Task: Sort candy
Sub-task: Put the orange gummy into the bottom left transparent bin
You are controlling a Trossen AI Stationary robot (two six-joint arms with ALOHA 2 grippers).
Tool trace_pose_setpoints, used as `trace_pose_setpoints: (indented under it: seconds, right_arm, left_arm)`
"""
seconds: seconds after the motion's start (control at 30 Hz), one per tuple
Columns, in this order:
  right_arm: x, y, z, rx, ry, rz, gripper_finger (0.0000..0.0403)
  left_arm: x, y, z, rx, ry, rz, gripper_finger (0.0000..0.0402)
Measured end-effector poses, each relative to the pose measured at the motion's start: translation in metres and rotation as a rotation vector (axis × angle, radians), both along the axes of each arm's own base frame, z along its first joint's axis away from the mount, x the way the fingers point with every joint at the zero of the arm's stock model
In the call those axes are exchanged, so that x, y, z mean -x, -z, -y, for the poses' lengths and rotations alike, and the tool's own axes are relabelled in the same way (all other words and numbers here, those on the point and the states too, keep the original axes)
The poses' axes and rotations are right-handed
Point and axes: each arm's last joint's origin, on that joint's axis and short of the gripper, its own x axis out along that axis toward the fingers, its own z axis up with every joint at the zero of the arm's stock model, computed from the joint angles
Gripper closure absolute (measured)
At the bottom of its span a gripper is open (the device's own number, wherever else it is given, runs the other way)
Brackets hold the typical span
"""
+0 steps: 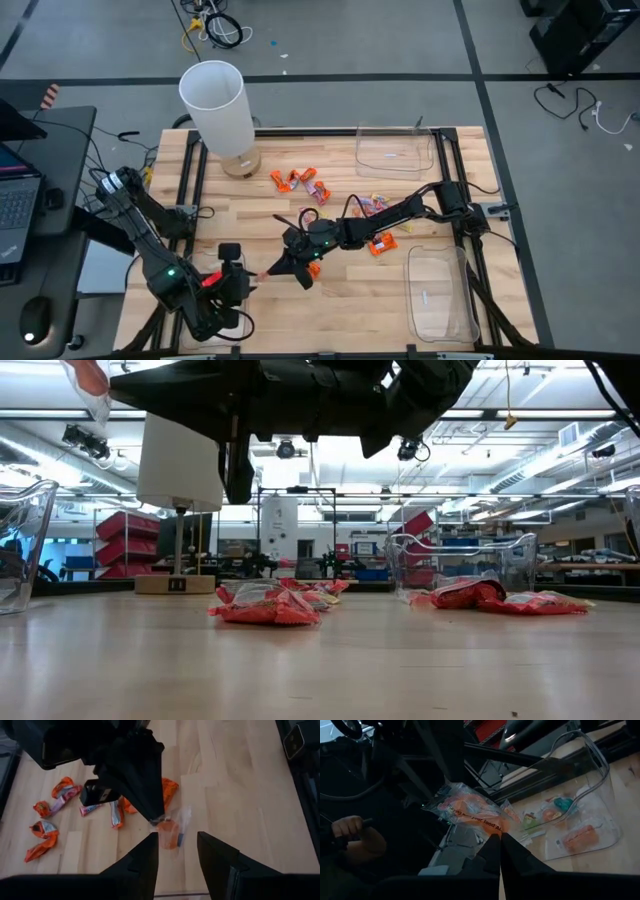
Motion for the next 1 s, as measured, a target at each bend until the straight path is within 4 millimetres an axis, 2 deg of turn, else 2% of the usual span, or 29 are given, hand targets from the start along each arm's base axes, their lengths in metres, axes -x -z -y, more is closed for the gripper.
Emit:
trace_pose_setpoints:
  seconds: [1.0]
  right_arm:
    - [-0.0006,-0.003,0.0002,-0.005,0.01,0.036,0.0403]
  left_arm:
    - [-0.0005,-0.0006,-0.0007,-0.038,0.007,0.02,0.0268]
